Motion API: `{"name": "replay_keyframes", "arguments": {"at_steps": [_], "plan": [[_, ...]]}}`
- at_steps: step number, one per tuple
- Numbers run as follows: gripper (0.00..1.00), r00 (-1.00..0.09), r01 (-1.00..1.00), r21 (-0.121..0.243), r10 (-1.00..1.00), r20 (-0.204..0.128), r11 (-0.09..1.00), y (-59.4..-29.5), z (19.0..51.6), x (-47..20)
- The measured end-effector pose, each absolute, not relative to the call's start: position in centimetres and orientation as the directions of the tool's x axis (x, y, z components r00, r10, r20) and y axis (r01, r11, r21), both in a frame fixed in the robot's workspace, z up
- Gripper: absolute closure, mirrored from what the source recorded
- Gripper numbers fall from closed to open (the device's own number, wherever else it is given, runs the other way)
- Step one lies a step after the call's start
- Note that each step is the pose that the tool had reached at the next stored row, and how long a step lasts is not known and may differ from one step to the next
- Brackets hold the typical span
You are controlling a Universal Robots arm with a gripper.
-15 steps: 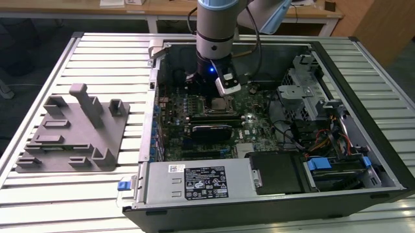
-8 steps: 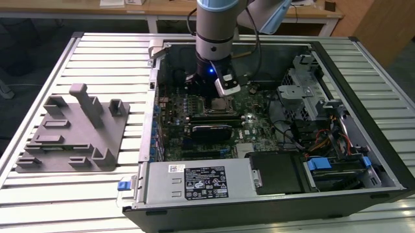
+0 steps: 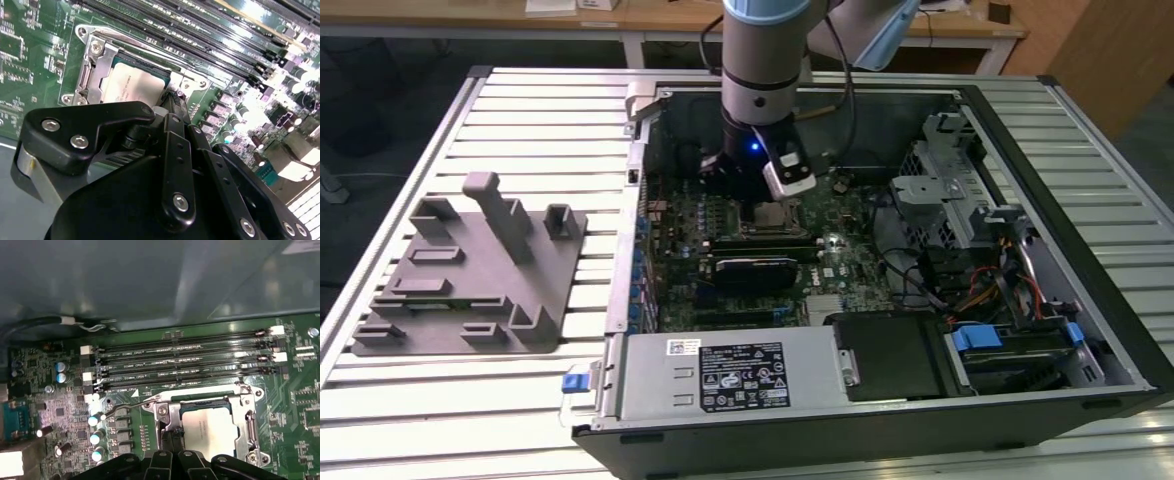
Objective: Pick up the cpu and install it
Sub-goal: 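Close the cpu cover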
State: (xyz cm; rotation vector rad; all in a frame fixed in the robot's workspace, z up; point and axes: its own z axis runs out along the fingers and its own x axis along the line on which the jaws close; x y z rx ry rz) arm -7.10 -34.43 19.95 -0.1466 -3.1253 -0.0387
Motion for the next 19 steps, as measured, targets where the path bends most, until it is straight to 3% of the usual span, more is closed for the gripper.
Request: {"name": "replay_keyframes", "arguments": {"at_steps": [19], "plan": [[0.89, -0.997, 0.072, 0.023, 0.072, 0.014, 0.997, -34.41, 19.81, -7.14]]}}
